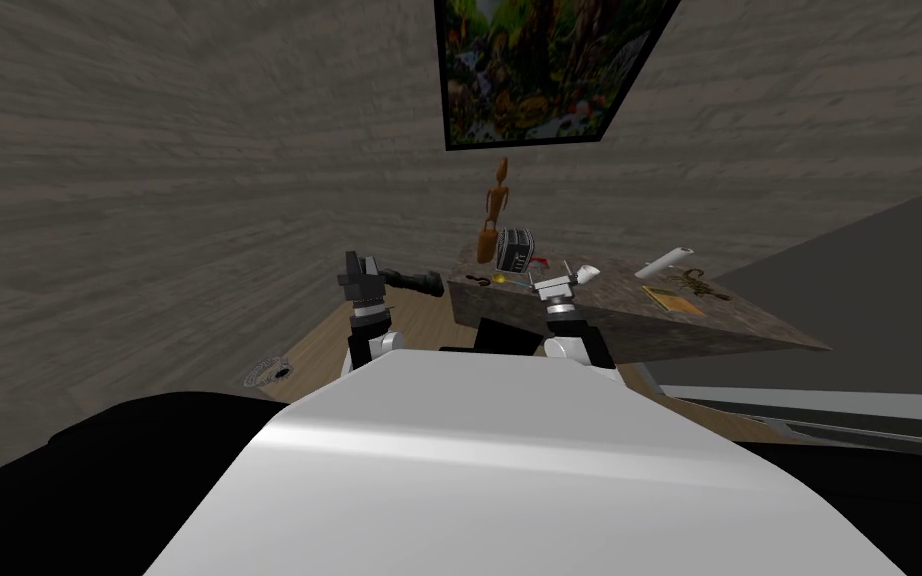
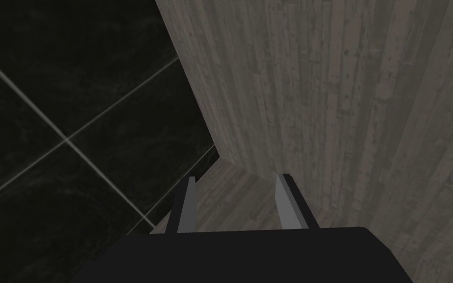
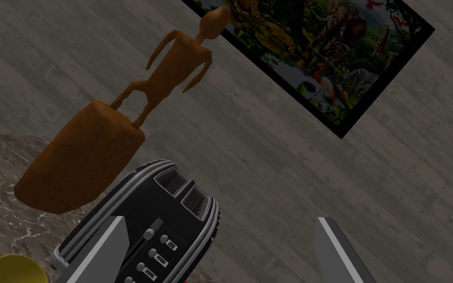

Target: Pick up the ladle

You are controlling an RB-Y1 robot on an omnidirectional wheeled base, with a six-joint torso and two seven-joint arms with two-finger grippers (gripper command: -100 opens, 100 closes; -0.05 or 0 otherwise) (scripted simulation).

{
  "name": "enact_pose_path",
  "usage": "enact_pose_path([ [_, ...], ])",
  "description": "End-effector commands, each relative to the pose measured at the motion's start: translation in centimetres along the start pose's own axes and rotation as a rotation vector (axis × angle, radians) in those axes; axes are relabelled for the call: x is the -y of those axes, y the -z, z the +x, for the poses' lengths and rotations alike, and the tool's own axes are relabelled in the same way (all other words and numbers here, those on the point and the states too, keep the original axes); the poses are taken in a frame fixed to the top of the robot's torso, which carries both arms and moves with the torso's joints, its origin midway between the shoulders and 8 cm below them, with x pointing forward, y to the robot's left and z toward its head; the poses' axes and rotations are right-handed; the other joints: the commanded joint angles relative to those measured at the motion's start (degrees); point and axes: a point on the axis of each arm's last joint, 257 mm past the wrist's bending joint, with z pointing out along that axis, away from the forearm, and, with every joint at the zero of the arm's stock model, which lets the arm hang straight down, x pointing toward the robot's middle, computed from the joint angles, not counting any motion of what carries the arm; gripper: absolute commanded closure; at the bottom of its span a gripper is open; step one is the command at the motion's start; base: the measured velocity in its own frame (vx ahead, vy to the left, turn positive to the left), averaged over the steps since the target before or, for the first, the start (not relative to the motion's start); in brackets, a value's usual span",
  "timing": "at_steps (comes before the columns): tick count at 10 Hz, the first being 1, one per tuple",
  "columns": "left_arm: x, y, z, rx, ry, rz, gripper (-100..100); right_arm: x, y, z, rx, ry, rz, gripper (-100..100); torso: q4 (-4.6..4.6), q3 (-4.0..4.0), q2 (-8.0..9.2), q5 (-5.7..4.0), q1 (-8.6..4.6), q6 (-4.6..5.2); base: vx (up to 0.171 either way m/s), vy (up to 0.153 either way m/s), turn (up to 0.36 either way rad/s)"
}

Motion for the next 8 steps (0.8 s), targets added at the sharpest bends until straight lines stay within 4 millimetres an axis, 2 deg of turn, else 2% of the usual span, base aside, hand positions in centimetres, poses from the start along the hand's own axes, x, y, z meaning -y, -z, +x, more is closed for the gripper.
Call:
enact_pose_path([
  [1, 0.0, 0.0, 0.0, 0.000, 0.000, 0.000, 0, 0.6, -0.3, -0.6, 0.017, -0.063, 0.026, -100, 0.00, 0.00, 0.00, 0.00, 0.00, 0.00, 0.012, 0.014, -0.044],
  [2, 0.0, 0.0, 0.0, 0.000, 0.000, 0.000, 0, 0.6, -0.3, -0.6, 0.017, -0.077, 0.025, -100, 0.00, 0.00, -0.01, 0.00, 0.00, -0.01, 0.000, 0.000, 0.000],
  [3, 0.0, 0.0, 0.0, 0.000, 0.000, 0.000, 0, 1.8, -0.3, -1.9, 0.052, -0.138, 0.077, -100, 0.00, 0.01, 0.02, 0.00, -0.03, -0.01, 0.010, 0.009, -0.031],
  [5, 0.0, 0.0, 0.0, 0.000, 0.000, 0.000, 0, 1.8, -0.3, -1.9, 0.054, -0.180, 0.076, -100, 0.00, 0.00, 0.00, 0.00, -0.01, -0.01, 0.009, 0.009, -0.029],
  [6, 0.0, 0.0, 0.0, 0.000, 0.000, 0.000, 0, 3.0, -0.3, -3.1, 0.091, -0.239, 0.125, -100, 0.00, 0.01, 0.02, 0.00, -0.02, -0.01, 0.017, 0.016, -0.054],
  [8, 0.0, 0.0, 0.0, 0.000, 0.000, 0.000, 0, 3.0, -0.3, -3.1, 0.095, -0.283, 0.125, -100, 0.00, -0.01, -0.01, 0.00, 0.00, -0.01, 0.007, 0.007, -0.020],
])
